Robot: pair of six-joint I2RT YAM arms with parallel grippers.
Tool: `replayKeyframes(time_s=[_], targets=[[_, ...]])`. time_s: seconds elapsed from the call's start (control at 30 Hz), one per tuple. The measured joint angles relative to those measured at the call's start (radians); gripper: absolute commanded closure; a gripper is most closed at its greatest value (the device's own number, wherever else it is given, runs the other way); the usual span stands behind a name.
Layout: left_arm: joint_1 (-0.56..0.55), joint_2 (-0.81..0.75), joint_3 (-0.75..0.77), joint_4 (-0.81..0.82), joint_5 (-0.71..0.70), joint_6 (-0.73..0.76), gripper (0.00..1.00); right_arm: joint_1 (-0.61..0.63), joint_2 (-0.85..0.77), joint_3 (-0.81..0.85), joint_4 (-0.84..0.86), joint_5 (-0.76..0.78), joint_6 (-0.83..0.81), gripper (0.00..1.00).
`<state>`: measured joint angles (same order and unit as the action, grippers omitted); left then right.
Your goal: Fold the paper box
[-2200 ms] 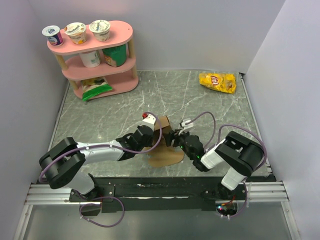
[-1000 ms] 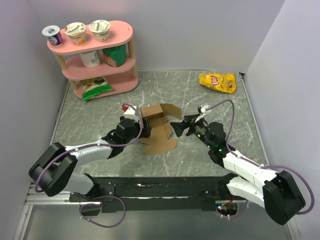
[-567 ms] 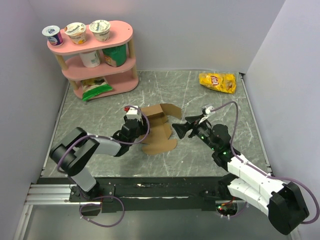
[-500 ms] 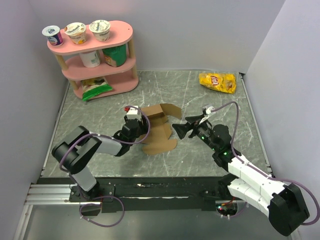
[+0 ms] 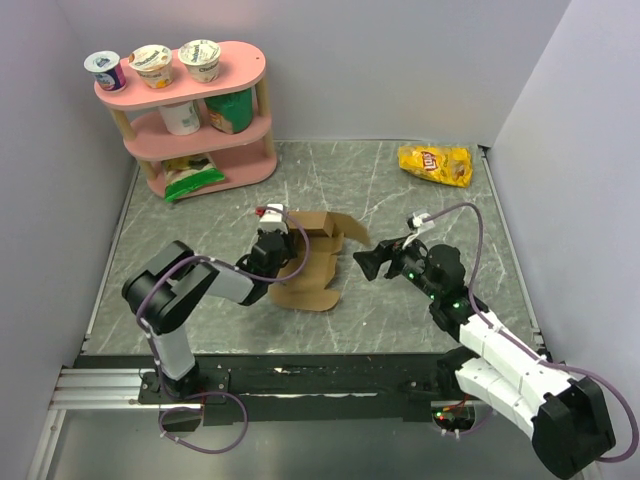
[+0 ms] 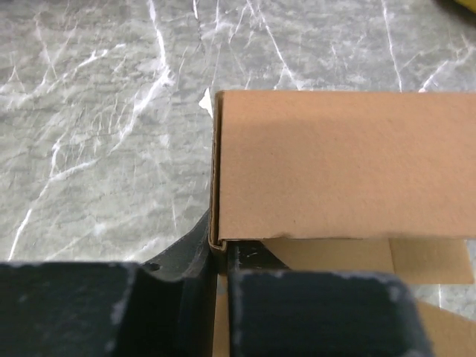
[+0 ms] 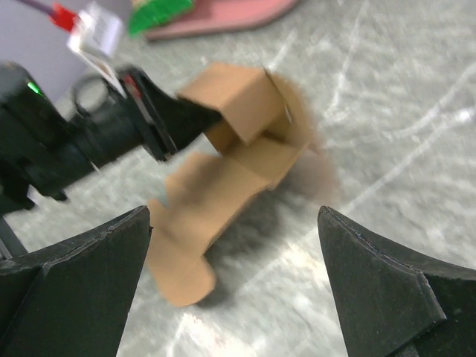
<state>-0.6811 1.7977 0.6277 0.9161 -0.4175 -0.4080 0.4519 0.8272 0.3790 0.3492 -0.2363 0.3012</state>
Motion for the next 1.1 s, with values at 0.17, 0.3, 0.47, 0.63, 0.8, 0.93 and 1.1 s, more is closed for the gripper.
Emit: replayKeyframes(time_s=[0.17, 0.3, 0.47, 0.63, 0.8, 0.93, 1.1], targets=[[0.000, -0.117, 0.022, -0.210, 0.015, -0.005, 0.95, -0.014, -0.015, 0.069, -0.165, -0.026, -0.051, 0.00], [0.005, -0.239, 0.093, -0.443, 0.109, -0.005, 0.96, -0.040, -0.094, 0.116, -0.248, -0.059, -0.085, 0.00], [0.024, -0.329, 0.141, -0.647, 0.268, 0.000, 0.94, -0.148, -0.175, 0.121, -0.312, -0.106, -0.100, 0.02], [0.036, -0.354, 0.106, -0.724, 0.384, -0.001, 0.94, -0.257, -0.252, 0.105, -0.361, -0.101, -0.039, 0.02], [0.042, -0.355, 0.080, -0.728, 0.472, -0.009, 0.93, -0.280, -0.285, 0.103, -0.389, -0.015, 0.002, 0.04], [0.045, -0.363, 0.079, -0.726, 0.517, -0.030, 0.93, -0.243, -0.246, 0.039, -0.378, 0.040, 0.048, 0.04], [0.046, -0.378, 0.061, -0.709, 0.544, -0.053, 0.94, -0.056, -0.146, -0.052, -0.353, 0.119, 0.100, 0.03]])
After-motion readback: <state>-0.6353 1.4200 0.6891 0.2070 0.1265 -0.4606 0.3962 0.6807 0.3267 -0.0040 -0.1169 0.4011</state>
